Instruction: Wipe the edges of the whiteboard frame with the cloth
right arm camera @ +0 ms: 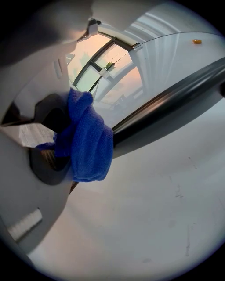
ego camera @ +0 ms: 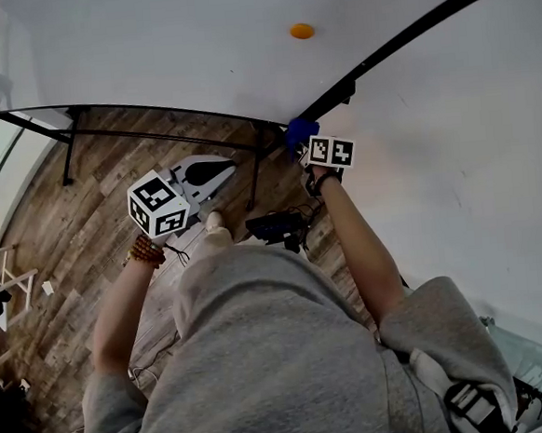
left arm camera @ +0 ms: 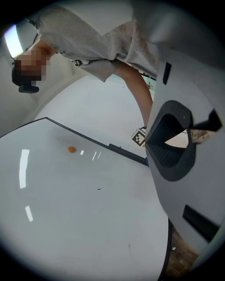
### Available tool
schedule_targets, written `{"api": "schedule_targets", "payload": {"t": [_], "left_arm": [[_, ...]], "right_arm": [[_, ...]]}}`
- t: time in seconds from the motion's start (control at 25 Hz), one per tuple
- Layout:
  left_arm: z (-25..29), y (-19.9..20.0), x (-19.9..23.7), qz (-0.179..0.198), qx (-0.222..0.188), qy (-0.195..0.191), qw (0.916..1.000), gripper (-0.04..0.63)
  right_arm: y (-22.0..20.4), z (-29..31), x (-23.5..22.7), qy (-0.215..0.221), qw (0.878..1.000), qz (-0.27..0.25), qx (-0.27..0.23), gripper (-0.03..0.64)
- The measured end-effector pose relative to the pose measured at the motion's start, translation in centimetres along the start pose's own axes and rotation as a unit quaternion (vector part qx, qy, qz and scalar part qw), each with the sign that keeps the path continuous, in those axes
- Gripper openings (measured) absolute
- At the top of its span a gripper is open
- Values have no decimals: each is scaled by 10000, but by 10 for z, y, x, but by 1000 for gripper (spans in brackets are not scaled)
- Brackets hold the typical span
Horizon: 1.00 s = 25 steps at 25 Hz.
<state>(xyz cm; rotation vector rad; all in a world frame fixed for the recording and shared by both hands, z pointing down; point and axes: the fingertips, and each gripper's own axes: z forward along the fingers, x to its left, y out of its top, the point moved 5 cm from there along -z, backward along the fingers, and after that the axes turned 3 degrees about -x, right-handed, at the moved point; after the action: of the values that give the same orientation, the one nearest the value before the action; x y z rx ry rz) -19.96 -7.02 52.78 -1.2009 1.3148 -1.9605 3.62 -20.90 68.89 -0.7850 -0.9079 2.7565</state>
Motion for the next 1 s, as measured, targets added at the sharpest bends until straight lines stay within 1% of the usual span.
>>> {"api": "schedule_targets", "payload": {"t": [0.48,0.76,1.0], "left_arm": [[-21,-7,3,-30,-23,336,9994,8],[-34,-10,8,-62,-96,572,9983,8],[-42,-11,10,-120,-173,774,9968,8]], "right_arm": [[-14,16,-14,-74,9998,77,169,83],[-23,32,-20,-110,9993,60,355,83],[-29,42,-26,-125,9986,158,496,83]]}}
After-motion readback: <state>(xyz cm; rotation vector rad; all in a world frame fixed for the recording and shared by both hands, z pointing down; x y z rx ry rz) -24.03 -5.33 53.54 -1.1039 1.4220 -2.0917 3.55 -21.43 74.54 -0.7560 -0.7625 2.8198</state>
